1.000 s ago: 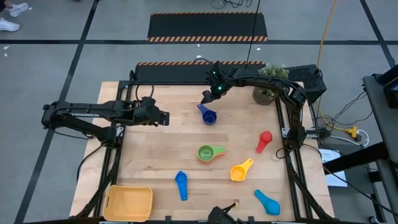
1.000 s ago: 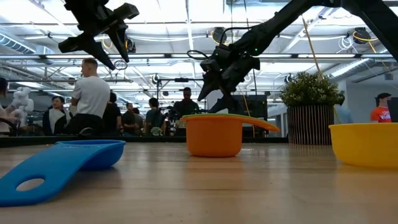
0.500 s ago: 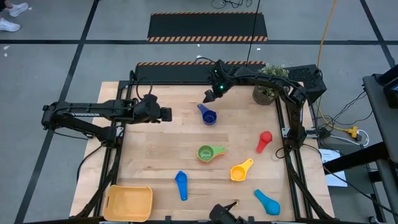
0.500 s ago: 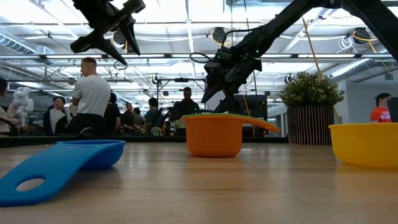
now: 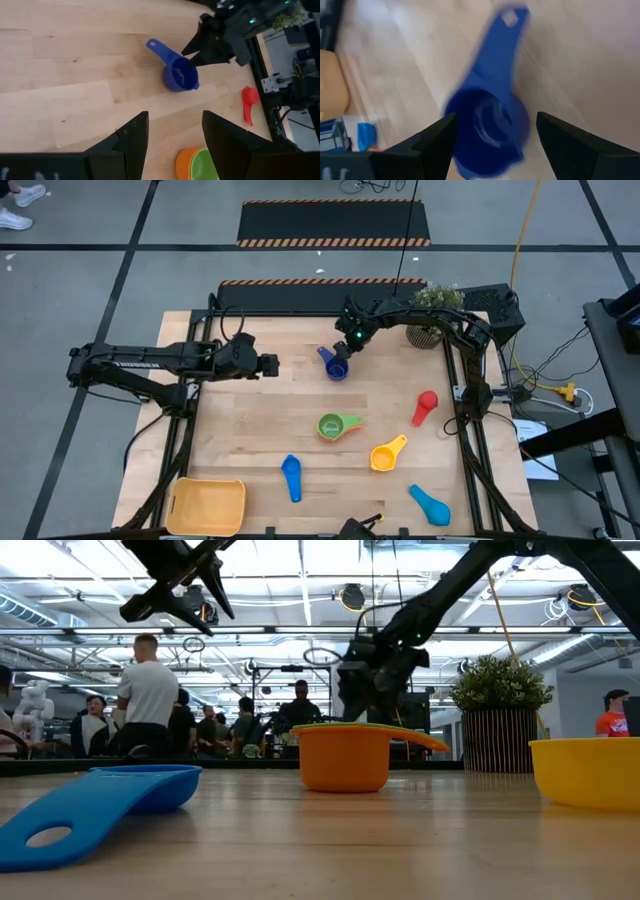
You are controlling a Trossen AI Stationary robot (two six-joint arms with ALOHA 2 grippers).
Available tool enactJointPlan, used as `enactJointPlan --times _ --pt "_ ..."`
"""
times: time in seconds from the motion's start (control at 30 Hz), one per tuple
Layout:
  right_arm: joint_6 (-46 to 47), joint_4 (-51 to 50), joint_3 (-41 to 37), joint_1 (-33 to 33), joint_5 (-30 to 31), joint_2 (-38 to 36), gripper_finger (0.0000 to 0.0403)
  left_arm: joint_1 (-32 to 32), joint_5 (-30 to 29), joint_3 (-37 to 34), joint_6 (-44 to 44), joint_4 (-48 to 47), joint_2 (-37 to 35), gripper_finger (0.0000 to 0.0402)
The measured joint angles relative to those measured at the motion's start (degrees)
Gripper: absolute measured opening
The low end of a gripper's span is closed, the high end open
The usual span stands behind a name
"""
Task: Nest measuring cups in basket
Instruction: Stack the dark blue measuring cup on top of the green measuring cup
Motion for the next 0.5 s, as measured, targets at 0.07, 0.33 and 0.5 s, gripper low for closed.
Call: enactJointPlan --times 0.07,0.33,0.5 --pt "0.11 -0.32 -1.61 0.21 -0.23 -0.03 0.0265 -0.49 -0.01 0.0 -0.03 -0.02 0.0 0.0189" --pt "1.42 -2.59 -3.11 3.21 -3.17 -0.44 0.0265 -2.33 -0.01 0.0 -0.06 -0.08 -0.01 0.0189" --pt "4.5 -2.39 -3.11 6.13 -3.23 -1.76 0.0265 -3.3 -0.01 0.0 0.1 -0.17 -0.01 0.0189"
